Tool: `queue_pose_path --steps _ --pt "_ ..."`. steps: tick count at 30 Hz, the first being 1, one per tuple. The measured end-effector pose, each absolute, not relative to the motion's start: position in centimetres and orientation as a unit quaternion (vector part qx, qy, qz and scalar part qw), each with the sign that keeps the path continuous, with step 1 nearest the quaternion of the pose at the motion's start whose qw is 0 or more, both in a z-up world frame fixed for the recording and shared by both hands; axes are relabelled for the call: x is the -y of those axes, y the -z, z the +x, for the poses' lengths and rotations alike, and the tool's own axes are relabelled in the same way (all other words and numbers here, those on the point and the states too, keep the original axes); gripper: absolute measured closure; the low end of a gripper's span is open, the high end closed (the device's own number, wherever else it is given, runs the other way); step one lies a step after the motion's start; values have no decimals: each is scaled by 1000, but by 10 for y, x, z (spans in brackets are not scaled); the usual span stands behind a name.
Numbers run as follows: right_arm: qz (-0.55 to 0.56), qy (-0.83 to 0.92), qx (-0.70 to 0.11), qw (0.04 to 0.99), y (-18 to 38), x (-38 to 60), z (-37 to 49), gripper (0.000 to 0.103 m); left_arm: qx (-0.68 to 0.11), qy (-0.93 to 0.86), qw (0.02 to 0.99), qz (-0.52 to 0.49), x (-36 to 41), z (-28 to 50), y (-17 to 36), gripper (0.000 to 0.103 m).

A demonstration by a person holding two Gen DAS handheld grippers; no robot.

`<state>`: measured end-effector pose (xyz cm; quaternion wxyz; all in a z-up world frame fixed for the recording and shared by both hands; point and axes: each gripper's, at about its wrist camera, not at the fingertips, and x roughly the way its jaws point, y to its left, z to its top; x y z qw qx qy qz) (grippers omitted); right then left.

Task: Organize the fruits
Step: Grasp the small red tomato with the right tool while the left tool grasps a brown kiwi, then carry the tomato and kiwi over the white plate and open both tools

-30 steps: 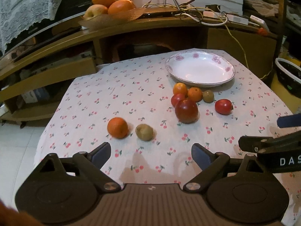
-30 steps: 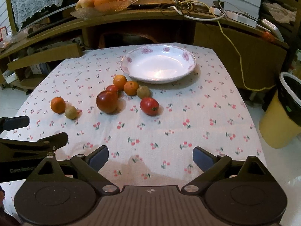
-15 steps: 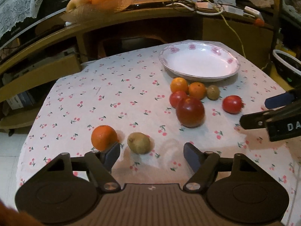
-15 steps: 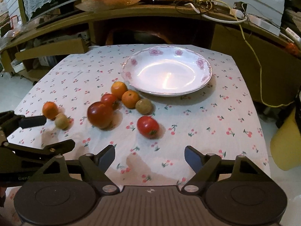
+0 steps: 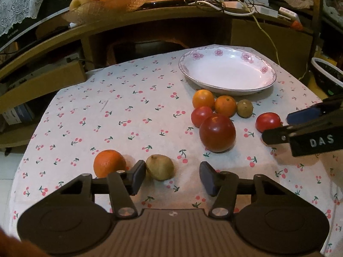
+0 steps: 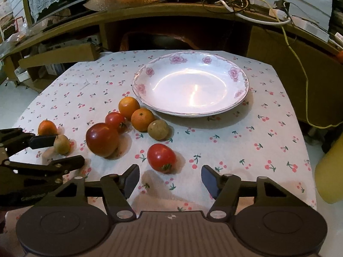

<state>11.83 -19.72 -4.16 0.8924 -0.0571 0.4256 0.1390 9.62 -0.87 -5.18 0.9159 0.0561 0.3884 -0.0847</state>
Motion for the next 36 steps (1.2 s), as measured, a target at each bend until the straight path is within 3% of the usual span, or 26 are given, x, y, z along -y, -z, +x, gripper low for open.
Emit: queue_pose_path --steps 12,16,25,36 --pt "-76 -146 -420 893 45 190 131 56 -388 90 916 39 6 106 53 44" --pt "-76 -160 -424 888 43 189 129 73 -394 97 914 32 5 104 52 52" --pt "-54 -175 -434 882 40 193 127 74 -403 113 908 26 3 102 49 69" --pt "-40 -183 -428 884 31 192 125 74 -407 119 905 29 7 99 45 71"
